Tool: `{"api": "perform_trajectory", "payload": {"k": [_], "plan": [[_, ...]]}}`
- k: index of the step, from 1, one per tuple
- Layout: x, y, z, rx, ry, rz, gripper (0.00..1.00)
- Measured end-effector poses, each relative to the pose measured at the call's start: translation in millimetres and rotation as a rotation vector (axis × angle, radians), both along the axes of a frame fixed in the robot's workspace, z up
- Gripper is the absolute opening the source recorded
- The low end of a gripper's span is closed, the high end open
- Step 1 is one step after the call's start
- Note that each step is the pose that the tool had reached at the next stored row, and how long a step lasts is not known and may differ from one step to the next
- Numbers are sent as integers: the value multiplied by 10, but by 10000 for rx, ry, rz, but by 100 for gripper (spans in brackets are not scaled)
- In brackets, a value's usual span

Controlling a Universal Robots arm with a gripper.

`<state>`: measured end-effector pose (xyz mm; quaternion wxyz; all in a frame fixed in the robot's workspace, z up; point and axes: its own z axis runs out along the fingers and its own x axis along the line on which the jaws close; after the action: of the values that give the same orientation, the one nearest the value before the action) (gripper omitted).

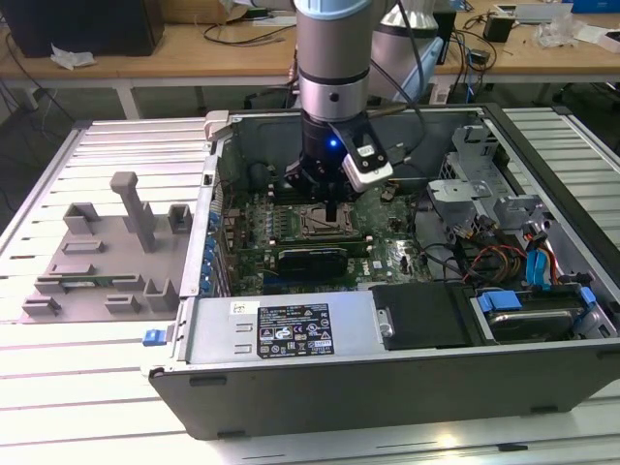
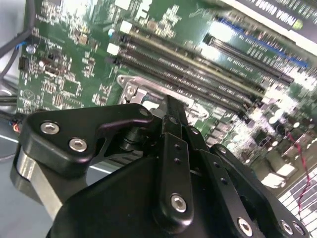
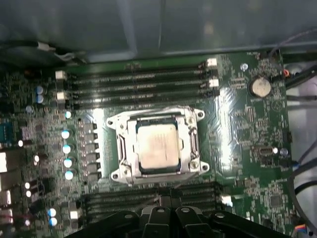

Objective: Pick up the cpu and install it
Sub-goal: 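Install the second cpu locking lever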

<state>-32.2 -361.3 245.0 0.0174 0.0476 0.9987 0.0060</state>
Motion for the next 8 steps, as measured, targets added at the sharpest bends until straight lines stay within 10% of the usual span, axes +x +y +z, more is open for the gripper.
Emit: {"api": "perform_trajectory", "payload": {"k": [8], "plan": [[-64, -54, -13, 1, -1, 0, 11]]}}
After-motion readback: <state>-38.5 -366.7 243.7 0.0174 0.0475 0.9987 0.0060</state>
